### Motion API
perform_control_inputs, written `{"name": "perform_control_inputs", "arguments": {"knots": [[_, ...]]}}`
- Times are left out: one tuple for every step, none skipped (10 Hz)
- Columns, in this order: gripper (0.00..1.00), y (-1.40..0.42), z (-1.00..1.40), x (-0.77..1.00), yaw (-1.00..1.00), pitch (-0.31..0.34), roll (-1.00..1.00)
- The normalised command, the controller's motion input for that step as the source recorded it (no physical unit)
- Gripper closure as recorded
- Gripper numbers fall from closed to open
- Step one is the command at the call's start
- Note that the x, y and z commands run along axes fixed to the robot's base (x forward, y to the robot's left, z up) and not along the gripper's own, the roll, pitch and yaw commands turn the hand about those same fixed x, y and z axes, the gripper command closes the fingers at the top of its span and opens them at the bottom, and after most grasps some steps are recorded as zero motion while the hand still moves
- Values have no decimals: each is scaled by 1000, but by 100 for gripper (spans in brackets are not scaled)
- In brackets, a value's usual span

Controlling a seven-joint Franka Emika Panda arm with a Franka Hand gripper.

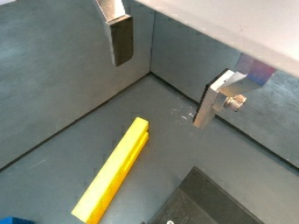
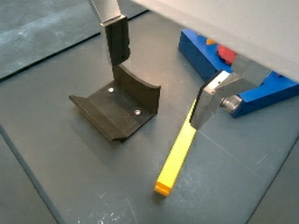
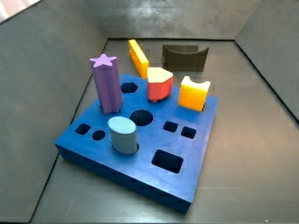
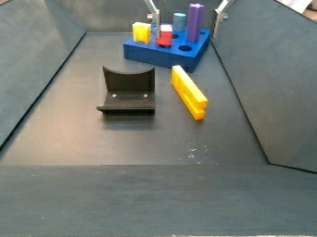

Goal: Pick up the double-square object. Move up. Place the double-square object on the fixture. Regrasp the double-square object. Move to above the board. Insert the double-square object.
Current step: Pick up the double-square object.

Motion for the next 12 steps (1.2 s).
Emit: {"name": "perform_control_inputs", "arguments": {"knots": [[0,0,0,0,0,0,-6],[0,-546,-454,-246,134,0,0],[0,-877,-920,-206,169,241,79],[0,-954,-963,0,246,220,124],[0,-1000,-820,0,106,176,24],[0,-1000,-886,140,31,91,0],[0,-1000,-929,197,0,67,0],[0,-934,-960,266,3,90,0],[0,-40,-169,0,9,0,-26],[0,-23,0,0,0,0,0],[0,423,-703,0,57,-4,-126],[0,574,-846,0,146,-11,-136]]}}
